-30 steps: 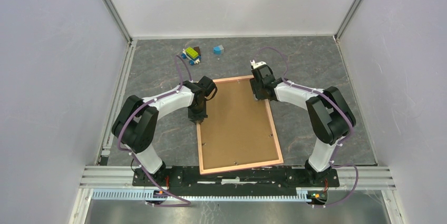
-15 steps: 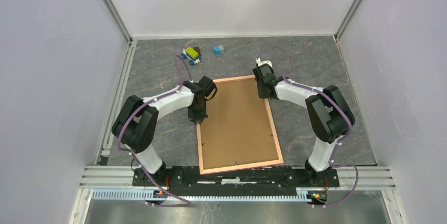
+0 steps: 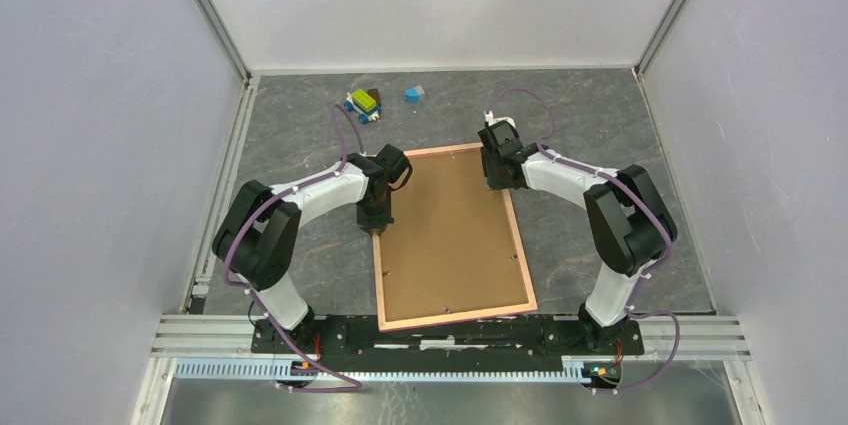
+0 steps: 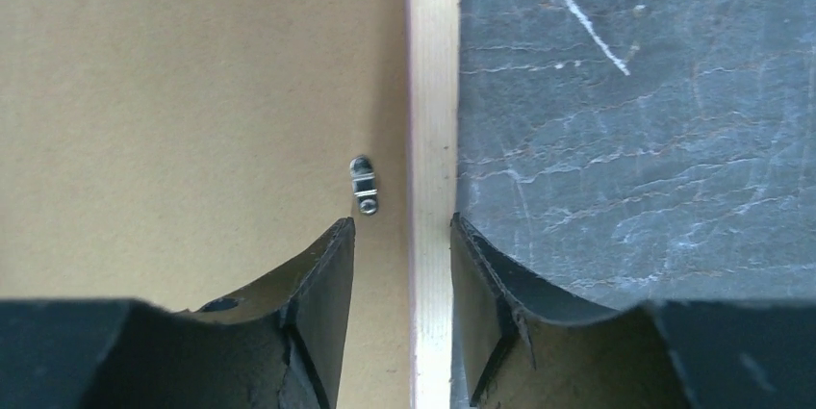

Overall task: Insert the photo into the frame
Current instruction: Install the photo frame at the center of the board.

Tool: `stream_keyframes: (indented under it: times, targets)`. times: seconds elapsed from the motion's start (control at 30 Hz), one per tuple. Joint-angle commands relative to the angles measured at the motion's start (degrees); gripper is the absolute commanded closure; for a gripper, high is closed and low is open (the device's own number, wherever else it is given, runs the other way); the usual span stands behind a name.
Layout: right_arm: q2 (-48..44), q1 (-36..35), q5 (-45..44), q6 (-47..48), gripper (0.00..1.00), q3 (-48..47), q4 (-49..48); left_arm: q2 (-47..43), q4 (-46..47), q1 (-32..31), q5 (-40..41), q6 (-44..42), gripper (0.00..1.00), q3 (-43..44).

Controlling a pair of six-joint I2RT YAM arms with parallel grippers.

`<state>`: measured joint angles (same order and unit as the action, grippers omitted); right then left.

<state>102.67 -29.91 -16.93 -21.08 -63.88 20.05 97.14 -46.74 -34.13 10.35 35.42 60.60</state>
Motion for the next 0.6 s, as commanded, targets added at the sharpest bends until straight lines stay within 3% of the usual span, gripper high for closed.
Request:
stream_keyframes:
  times: [0.0,0.27,0.57]
  targets:
    - [-2.83,-0.84,3.34,0.29,0.51,-1.6,-0.38,0.99,1.21,-0.41,2.17,-4.56,0.98,-0.57]
    - [3.91,-0.76,1.75,1.11,0.47,-6.5,1.63,0.36,1.14,-0.41,2.15,-4.69,0.98,-0.57]
    - [4.06,-0.71,-2.89,2.01,0.44,-6.15,3.0,0.57,1.19,-0.41,2.37,-4.76,0.98,-0.57]
